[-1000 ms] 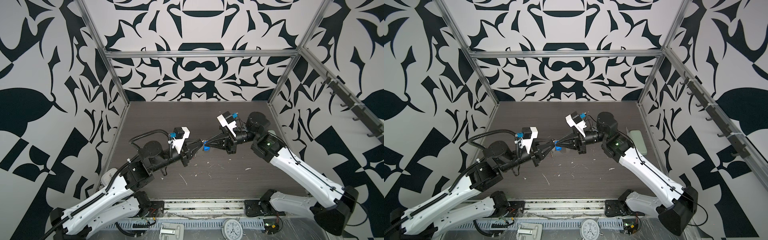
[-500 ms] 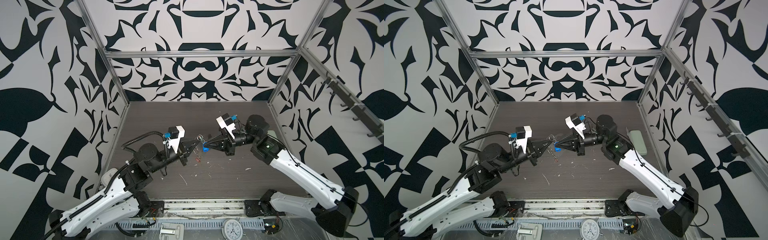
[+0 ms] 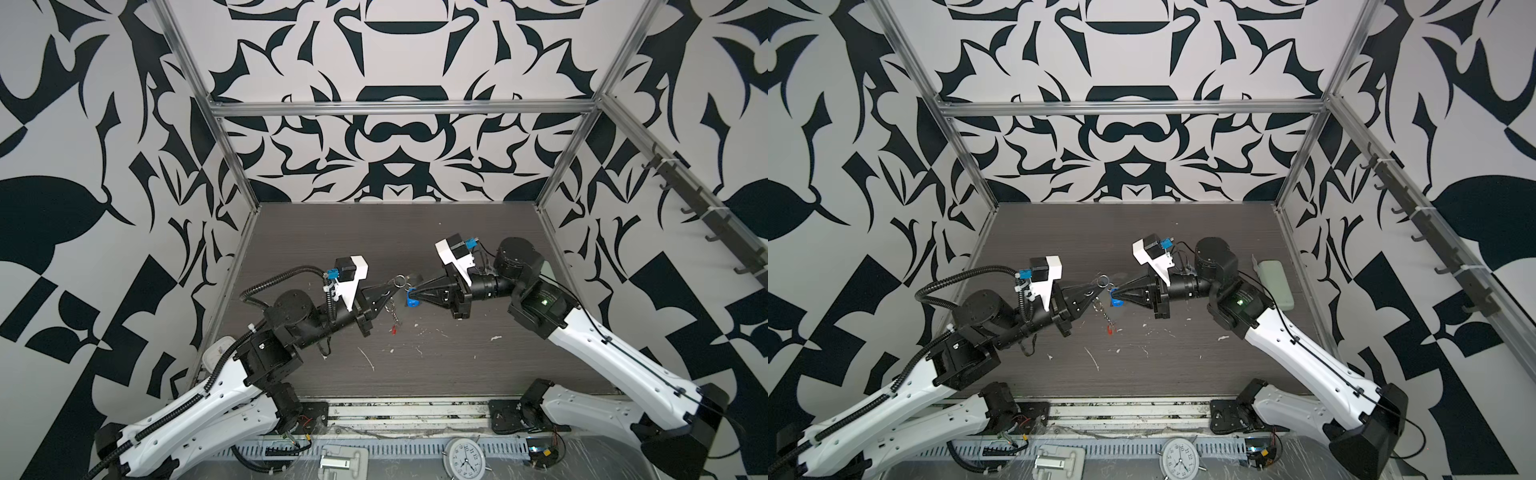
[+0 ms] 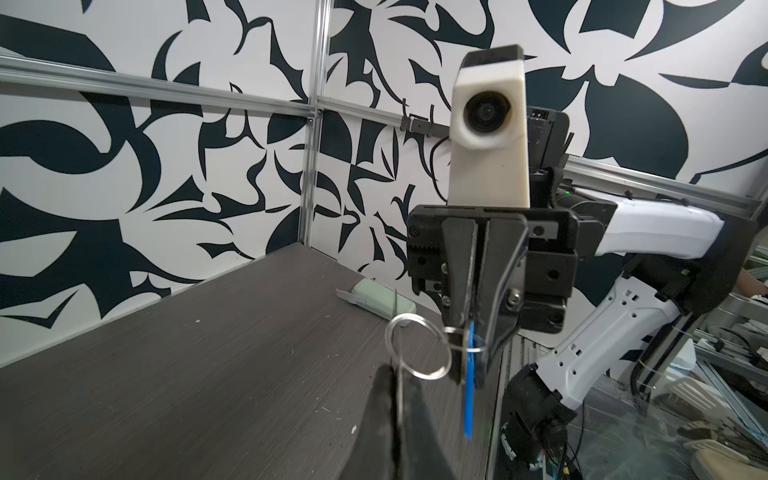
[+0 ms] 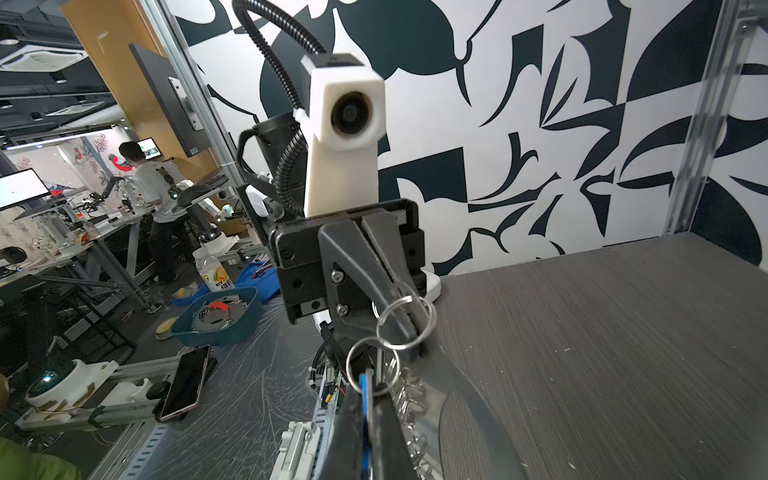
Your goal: Remove the keys from the keyring
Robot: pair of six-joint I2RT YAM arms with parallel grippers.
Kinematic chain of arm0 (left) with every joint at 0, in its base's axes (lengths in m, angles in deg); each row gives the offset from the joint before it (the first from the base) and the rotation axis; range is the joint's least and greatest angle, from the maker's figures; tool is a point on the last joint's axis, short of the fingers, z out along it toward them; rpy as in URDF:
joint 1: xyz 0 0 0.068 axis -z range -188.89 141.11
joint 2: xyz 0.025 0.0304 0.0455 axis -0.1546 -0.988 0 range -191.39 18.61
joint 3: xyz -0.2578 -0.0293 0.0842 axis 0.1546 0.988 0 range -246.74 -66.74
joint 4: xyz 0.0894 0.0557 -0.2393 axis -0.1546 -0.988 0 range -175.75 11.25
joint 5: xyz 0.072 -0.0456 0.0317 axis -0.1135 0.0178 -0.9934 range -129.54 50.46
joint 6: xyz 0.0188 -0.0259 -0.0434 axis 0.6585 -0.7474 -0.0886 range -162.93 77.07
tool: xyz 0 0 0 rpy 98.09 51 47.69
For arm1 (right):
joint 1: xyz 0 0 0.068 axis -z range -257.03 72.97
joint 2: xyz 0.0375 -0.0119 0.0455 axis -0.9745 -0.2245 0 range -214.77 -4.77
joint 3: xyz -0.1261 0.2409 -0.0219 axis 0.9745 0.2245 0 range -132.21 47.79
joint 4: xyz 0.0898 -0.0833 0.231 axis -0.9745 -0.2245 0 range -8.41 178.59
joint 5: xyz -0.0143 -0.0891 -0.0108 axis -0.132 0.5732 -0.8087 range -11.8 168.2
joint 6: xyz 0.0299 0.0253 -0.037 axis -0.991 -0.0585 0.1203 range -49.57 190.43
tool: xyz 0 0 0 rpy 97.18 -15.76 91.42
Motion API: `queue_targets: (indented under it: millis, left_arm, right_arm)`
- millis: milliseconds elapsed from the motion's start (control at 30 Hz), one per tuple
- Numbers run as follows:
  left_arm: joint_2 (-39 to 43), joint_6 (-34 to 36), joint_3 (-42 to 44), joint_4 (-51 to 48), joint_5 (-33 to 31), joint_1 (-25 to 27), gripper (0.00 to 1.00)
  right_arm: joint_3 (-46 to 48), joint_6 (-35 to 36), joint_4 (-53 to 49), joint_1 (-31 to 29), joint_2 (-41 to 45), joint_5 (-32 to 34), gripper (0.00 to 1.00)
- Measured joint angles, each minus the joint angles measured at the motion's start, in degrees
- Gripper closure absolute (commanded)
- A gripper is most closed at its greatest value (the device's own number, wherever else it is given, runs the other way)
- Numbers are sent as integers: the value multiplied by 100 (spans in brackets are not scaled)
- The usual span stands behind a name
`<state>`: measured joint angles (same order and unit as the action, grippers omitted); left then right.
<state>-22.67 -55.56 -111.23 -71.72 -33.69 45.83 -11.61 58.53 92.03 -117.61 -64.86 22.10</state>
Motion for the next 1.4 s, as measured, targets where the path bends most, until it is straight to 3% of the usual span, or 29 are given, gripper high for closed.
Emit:
queue_targets:
  millis: [633, 967, 1400]
  left_arm:
    - [0, -96, 0, -304, 7, -7, 100]
    - [9, -151, 7, -310, 131, 20, 100]
    - [162, -166, 103, -306, 330, 20, 100]
  right_arm:
    - [70, -273, -146, -354, 203, 820, 100]
    - [-109, 479, -949, -1102, 52, 1690, 100]
    - [-280, 968, -1357, -1408, 39, 2170, 100]
